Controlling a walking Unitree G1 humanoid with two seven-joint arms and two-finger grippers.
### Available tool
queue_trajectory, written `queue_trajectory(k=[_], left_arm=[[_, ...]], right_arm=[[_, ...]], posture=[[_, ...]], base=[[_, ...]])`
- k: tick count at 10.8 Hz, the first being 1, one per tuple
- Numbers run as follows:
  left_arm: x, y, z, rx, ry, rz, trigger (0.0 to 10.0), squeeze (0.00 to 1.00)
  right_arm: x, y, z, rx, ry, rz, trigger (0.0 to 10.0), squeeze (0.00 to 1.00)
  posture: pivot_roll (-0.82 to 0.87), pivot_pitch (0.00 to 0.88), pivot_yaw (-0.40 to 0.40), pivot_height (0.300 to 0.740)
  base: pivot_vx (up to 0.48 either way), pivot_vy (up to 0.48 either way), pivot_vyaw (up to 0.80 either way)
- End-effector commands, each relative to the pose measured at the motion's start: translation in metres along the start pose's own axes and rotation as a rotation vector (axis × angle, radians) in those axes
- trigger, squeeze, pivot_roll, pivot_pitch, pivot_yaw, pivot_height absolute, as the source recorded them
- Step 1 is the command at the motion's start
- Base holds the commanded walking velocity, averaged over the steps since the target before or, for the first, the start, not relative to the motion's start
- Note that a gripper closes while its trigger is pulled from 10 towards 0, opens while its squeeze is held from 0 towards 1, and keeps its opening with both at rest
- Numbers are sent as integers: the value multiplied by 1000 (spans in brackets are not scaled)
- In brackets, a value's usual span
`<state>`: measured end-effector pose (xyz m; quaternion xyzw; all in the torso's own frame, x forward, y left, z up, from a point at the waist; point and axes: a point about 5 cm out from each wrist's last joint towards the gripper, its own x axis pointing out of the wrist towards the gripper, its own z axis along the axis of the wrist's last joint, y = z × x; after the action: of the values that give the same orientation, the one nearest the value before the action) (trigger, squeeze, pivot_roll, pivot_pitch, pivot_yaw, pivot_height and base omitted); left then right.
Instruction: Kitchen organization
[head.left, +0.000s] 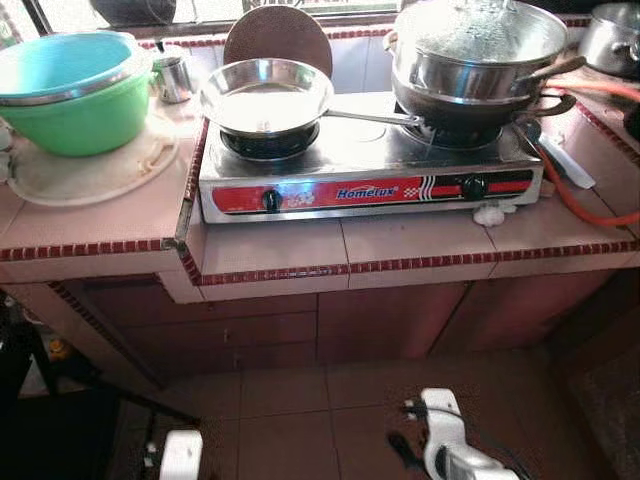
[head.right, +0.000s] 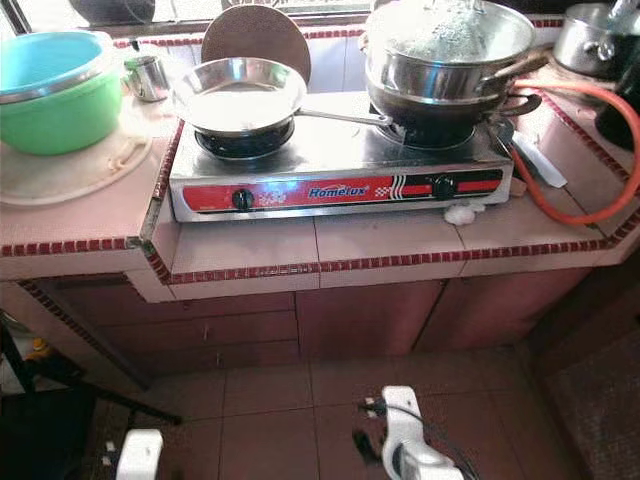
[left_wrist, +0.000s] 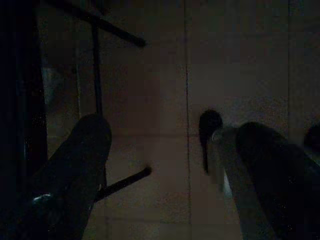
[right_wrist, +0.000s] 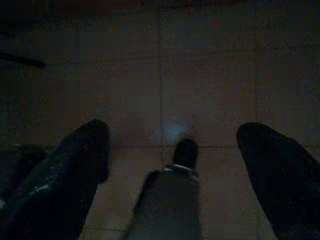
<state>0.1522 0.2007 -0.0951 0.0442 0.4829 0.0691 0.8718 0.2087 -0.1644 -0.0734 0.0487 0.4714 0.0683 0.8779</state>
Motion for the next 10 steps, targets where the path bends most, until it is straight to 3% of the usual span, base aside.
queue_trajectory(k=[1,3,10], left_arm=[[0,2,-3,-31,22,-1,10000,0],[2,-8,9,-10,-6,-37,10000,0],[2,-19,13,25,-8,-74,10000,0]], right_arm=[[1,4,2,11,-4,5,10000,0],[2,6,3,-3,-4,15,10000,0],[2,6,5,-32,6,0,10000,0]], posture=[[-34,66,36,740],[-37,66,39,740],[-50,63,42,740]], base=[[0,0,0],[0,0,0],[0,0,0]])
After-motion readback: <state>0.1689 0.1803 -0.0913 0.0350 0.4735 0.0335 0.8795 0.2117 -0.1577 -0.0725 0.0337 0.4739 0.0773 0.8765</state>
